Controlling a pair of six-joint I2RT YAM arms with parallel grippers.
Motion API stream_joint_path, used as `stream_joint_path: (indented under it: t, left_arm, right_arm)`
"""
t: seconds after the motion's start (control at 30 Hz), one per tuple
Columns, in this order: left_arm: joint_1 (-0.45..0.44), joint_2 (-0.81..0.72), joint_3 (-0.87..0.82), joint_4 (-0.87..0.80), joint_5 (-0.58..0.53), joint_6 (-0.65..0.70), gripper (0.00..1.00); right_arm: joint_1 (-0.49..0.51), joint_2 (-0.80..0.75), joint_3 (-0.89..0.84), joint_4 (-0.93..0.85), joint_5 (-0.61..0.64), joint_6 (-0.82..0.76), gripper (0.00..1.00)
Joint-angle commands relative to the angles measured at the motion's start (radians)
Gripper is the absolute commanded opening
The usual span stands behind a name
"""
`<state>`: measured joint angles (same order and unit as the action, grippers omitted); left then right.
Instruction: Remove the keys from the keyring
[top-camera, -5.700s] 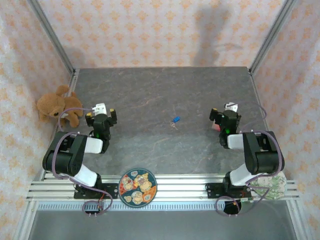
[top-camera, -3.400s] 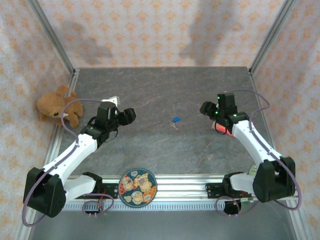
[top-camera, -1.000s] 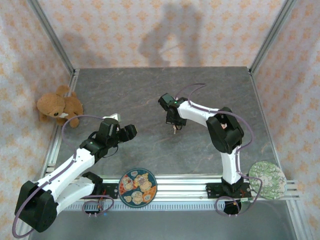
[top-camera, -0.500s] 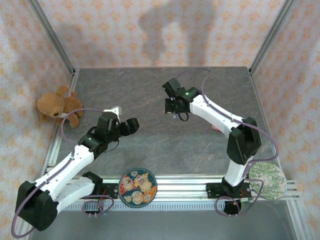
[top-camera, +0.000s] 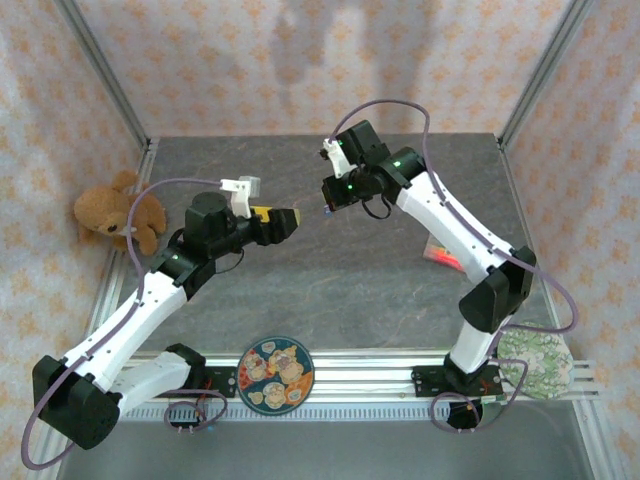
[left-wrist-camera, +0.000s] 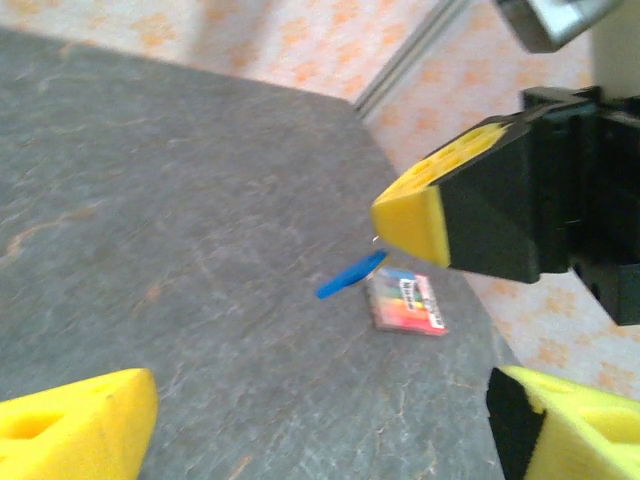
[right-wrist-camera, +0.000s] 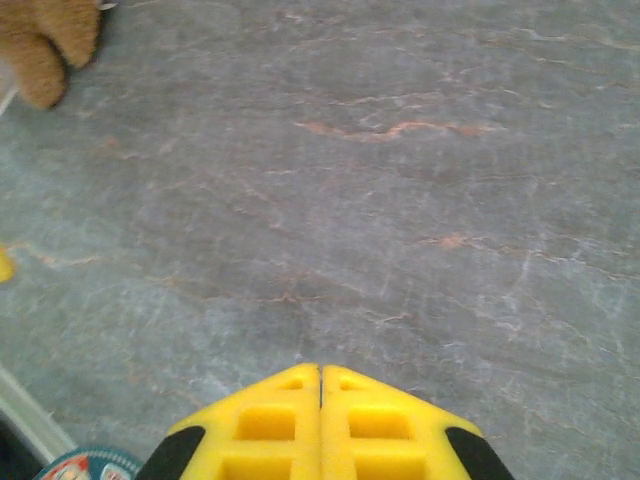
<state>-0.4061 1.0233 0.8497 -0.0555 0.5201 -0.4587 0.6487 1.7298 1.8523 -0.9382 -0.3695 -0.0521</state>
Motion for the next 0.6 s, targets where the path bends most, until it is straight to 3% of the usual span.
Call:
stream_joint_path:
  t: [0.0,0.17,0.4,0.57]
  left_arm:
    - [-0.005,-0.019,-0.011,0.153,0.080,0.069,0.90]
    - [-0.005,-0.049,-0.067,0.272,0.098,0.152,0.93]
    - [-0.005,0.002,0.019,0.191,0.291,0.225,0.93]
    - [-0.005,0.045,0.046,0.206,0.402,0.208,0.93]
  right_arm:
    - [-0.006,-0.054,0.032,-0.030,-0.095,-0.058,0.00]
    - [-0.020,-0.062,0.043,-0.019,-0.184,-0.051,0.01]
    - [-0.043,-0.083,0.066,0.009,-0.350,-0.050,0.00]
    - [-0.054,-0.093,0.088,-0.001,-0.470,-0.054,0.00]
